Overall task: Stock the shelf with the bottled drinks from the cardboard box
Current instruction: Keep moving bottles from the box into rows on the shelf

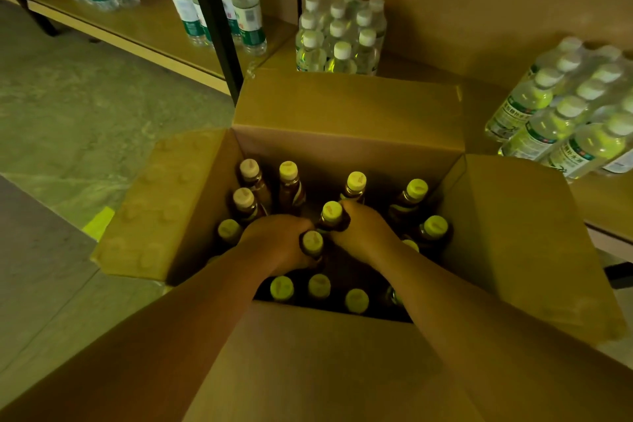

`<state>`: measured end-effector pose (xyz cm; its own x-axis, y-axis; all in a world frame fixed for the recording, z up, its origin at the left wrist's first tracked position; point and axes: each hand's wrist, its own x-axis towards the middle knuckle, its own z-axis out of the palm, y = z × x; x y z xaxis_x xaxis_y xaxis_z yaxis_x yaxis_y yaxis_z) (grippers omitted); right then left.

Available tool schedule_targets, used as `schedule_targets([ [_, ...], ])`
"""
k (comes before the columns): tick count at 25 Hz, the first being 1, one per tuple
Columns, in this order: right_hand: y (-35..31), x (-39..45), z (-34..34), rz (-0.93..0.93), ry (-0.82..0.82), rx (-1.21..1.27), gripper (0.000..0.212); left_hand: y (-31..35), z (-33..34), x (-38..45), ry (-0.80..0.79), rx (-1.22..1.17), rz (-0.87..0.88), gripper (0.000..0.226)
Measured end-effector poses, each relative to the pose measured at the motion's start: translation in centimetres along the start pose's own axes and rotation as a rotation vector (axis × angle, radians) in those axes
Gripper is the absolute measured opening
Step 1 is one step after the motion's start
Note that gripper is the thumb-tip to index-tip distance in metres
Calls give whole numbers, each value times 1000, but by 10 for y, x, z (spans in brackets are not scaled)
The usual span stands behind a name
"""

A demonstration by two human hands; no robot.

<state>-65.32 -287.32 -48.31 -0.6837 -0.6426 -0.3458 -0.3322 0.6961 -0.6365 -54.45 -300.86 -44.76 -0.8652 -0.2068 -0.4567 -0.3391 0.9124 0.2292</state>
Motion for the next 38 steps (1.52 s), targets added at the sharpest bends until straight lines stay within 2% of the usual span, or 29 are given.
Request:
schedule_targets([
  [3, 3, 3, 5, 6, 25, 26, 12, 2, 4, 1, 41, 14, 7, 26],
  [6, 0, -3, 2, 2, 55, 102, 12, -3, 5, -6, 100, -148, -23, 27],
  [10, -18, -28, -32, -3, 153, 247, 28, -9, -13, -26, 204, -504, -33, 32],
  [13, -43, -55, -79, -28, 217, 254, 44, -1, -55, -45, 274, -647, 3, 33],
  [16, -74, -91, -134, -46, 267, 303, 49, 18, -113, -72, 365, -695, 65, 45],
  [20, -121, -148, -204, -77, 414, 319, 32, 55, -195, -121, 426, -782, 180, 34],
  [26, -172, -228, -293, -125, 645, 405, 29, 121, -290, -167, 491, -880, 362, 30],
  [30, -175, -259, -341, -119, 735, 381, 22, 173, -330, -175, 514, -862, 468, 28],
  [34, -159, -268, -394, -156, 769, 369, 14, 229, -363, -155, 466, -826, 540, 24],
  [38, -135, -251, -456, -167, 803, 398, 22, 283, -394, -115, 489, -792, 576, 25],
])
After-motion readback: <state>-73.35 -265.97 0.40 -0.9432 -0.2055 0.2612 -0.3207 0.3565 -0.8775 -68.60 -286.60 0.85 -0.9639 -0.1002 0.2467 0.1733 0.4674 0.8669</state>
